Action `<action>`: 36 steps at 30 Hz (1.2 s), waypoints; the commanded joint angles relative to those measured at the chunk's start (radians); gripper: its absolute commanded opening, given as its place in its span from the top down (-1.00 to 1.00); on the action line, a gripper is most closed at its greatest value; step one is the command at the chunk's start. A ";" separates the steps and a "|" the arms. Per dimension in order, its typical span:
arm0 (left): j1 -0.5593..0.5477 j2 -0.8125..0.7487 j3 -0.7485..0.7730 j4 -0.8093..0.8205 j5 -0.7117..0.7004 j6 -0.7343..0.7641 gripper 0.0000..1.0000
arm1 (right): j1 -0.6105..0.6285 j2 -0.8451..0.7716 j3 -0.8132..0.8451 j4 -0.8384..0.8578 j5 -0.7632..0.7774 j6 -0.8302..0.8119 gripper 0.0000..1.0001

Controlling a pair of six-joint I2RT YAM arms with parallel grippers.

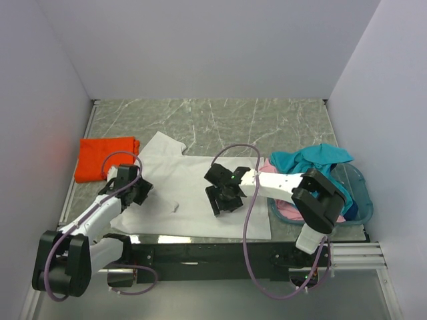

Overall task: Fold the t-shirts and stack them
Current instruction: Fold the tshirt

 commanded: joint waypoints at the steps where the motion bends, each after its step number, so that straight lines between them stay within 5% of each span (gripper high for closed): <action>1: -0.002 -0.035 0.036 -0.051 -0.023 0.005 0.01 | 0.006 -0.051 0.050 -0.080 0.072 0.009 -0.38; 8: -0.002 -0.062 0.165 -0.084 -0.067 0.057 -0.09 | -0.067 -0.082 0.233 -0.166 0.226 -0.036 -0.45; 12: -0.002 -0.047 0.231 -0.029 -0.090 0.102 -0.14 | -0.248 -0.048 0.268 -0.136 0.219 -0.090 -0.45; 22: -0.016 0.253 0.524 0.010 -0.003 0.312 -0.10 | -0.550 0.172 0.457 -0.074 0.185 -0.222 -0.40; 36: -0.019 0.257 0.472 0.059 0.054 0.290 -0.11 | -0.662 0.372 0.586 -0.137 0.209 -0.292 -0.22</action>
